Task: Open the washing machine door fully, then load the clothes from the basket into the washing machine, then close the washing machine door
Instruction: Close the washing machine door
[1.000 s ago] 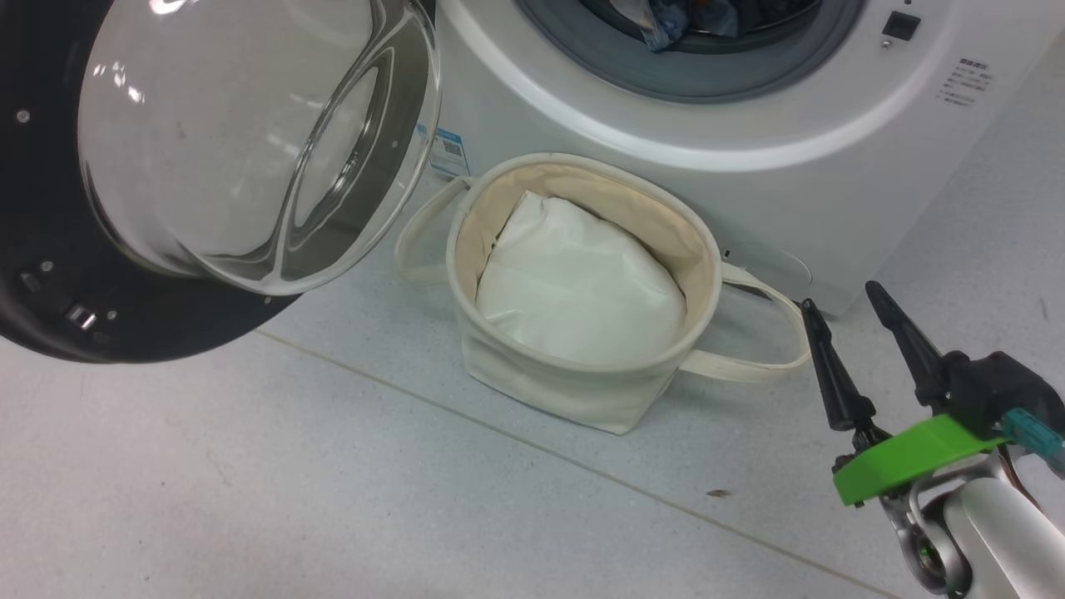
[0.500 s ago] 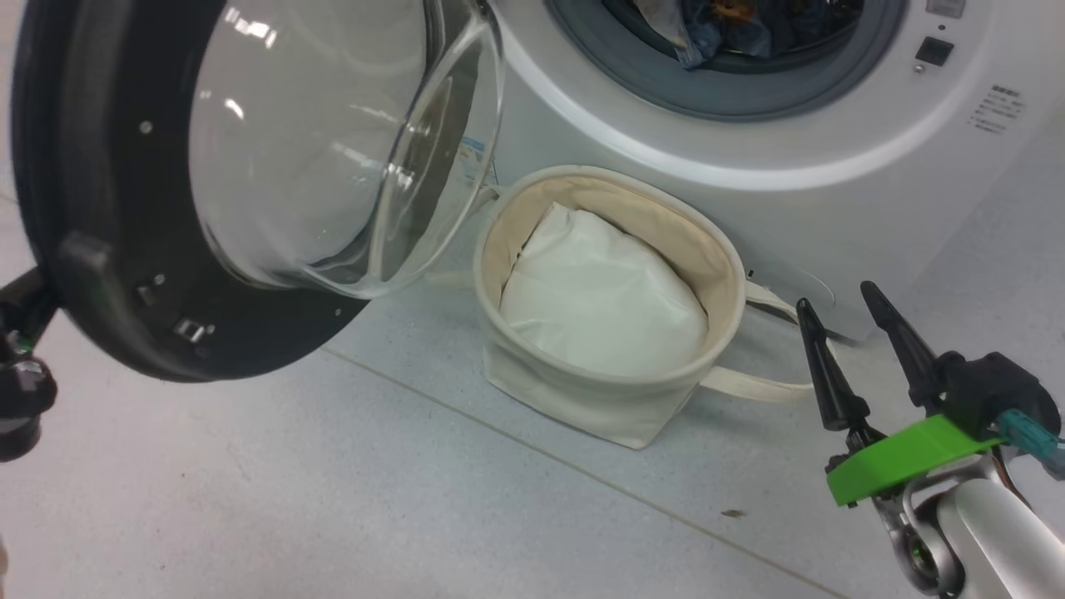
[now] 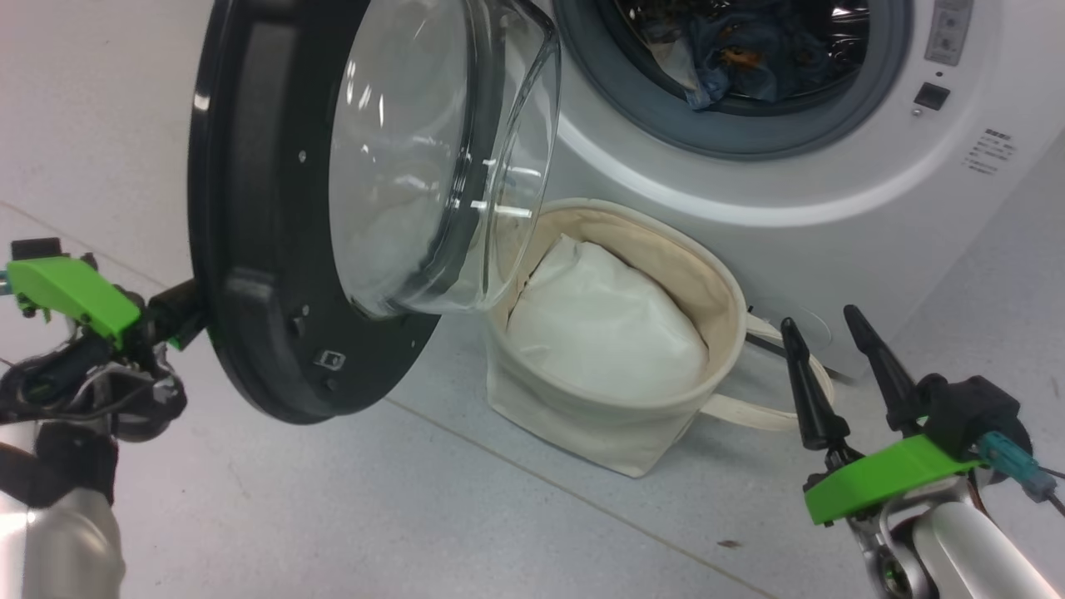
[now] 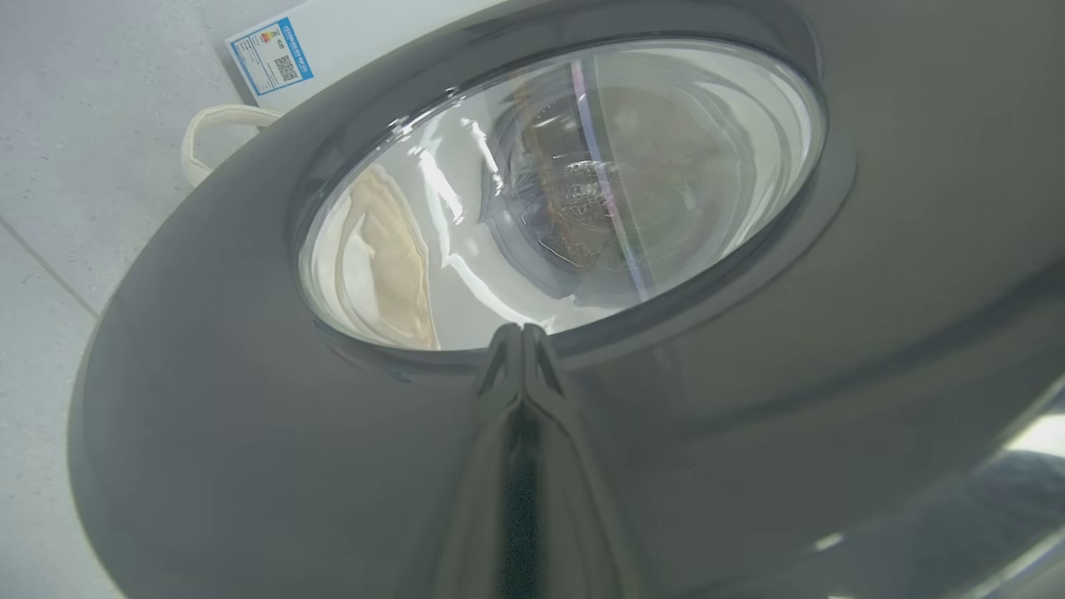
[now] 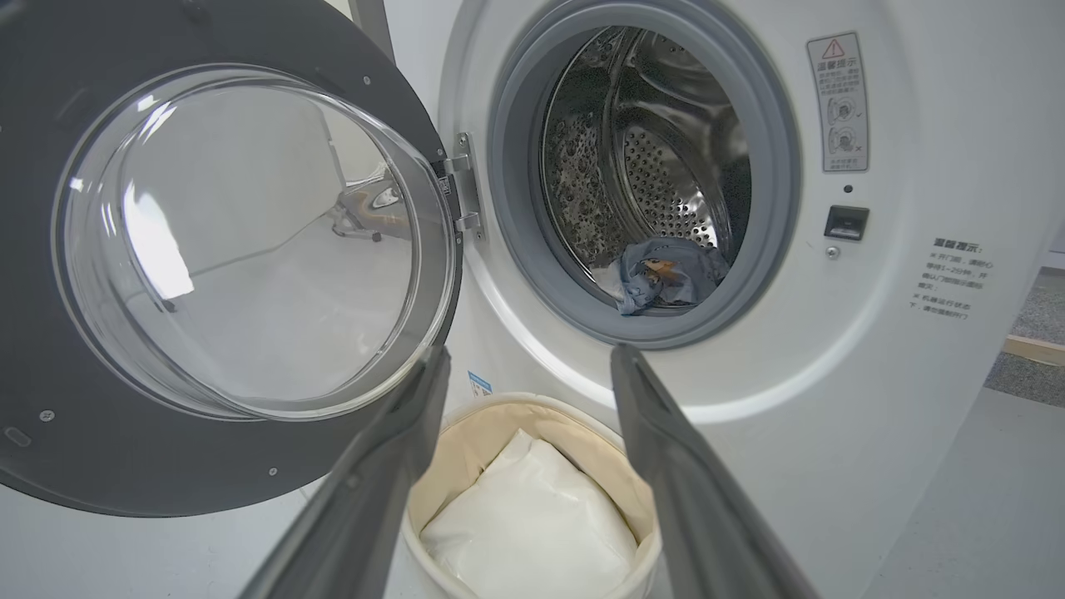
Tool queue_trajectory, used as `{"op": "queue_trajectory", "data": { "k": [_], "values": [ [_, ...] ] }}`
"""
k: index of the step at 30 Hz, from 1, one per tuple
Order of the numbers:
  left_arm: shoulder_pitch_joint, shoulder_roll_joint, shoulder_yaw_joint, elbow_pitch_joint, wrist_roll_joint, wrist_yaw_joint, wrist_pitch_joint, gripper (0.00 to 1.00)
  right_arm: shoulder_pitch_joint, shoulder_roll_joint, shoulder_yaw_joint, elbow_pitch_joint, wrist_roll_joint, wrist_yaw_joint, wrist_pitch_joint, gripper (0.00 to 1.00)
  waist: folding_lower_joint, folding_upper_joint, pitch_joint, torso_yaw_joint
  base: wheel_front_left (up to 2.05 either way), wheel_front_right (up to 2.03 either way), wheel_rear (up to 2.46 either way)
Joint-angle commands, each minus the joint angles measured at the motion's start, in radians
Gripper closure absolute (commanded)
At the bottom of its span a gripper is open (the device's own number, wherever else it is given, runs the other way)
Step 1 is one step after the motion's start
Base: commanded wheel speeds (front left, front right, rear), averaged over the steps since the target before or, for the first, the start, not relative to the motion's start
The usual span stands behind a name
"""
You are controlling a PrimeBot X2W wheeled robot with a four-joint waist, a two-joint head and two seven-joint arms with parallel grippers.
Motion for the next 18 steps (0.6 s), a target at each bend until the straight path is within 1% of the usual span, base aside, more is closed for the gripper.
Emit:
{"op": "queue_trajectory", "data": {
  "k": [1,6,10,14,18],
  "values": [
    [-0.013,0.031,0.018,-0.054,-0.006,0.006,0.012,1.00,-0.003,0.000,0.007,-0.033,0.003,0.006,-0.012,0.00,0.0001,0.0000,-0.005,-0.007,0.00,0.00,0.00],
    [0.057,-0.025,-0.012,-0.216,-0.003,0.063,0.049,1.00,0.004,0.023,0.003,-0.043,-0.003,0.006,-0.012,0.00,0.0001,0.0000,-0.017,-0.054,0.00,0.00,0.00],
    [0.123,-0.059,-0.031,-0.370,-0.007,0.124,0.085,1.00,0.017,0.031,-0.013,-0.046,-0.009,0.006,-0.012,0.00,0.0001,0.0000,-0.021,-0.106,0.00,0.00,0.00],
    [0.184,-0.079,-0.042,-0.522,-0.010,0.188,0.113,1.00,0.027,0.037,-0.027,-0.052,-0.015,0.006,-0.012,0.00,0.0001,0.0000,-0.016,-0.157,0.00,0.00,0.00],
    [0.224,-0.097,-0.046,-0.625,-0.007,0.236,0.115,1.00,0.028,0.047,-0.031,-0.058,-0.020,0.006,-0.012,0.00,0.0001,0.0000,-0.012,-0.210,0.00,0.00,0.00]
  ]
}}
